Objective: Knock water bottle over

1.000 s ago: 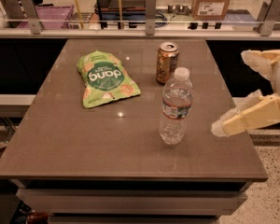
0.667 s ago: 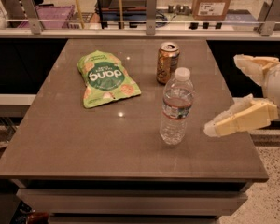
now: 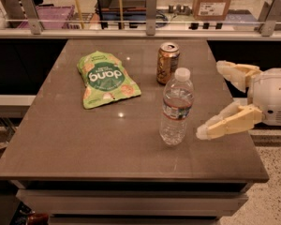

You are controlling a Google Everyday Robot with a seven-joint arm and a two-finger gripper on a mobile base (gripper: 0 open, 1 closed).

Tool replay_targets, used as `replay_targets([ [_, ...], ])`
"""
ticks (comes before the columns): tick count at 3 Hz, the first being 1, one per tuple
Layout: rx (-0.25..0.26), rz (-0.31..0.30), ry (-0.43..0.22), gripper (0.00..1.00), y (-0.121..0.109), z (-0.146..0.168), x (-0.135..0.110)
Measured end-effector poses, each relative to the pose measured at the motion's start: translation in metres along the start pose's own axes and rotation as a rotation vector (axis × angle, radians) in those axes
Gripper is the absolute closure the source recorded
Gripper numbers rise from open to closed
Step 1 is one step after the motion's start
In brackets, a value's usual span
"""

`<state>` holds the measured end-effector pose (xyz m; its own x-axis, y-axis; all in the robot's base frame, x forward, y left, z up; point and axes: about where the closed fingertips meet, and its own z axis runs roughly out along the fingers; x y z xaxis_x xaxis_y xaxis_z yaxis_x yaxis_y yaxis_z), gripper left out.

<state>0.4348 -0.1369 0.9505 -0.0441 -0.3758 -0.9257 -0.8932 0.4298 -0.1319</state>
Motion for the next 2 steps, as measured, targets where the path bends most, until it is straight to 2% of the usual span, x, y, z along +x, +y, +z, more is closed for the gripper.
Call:
replay_targets([
  [1,-0.055,-0.006,-0.052,0.00,0.006,0.015,0.000],
  [2,-0.071,-0.009,-0.062,0.00,0.008,0.026,-0.002],
])
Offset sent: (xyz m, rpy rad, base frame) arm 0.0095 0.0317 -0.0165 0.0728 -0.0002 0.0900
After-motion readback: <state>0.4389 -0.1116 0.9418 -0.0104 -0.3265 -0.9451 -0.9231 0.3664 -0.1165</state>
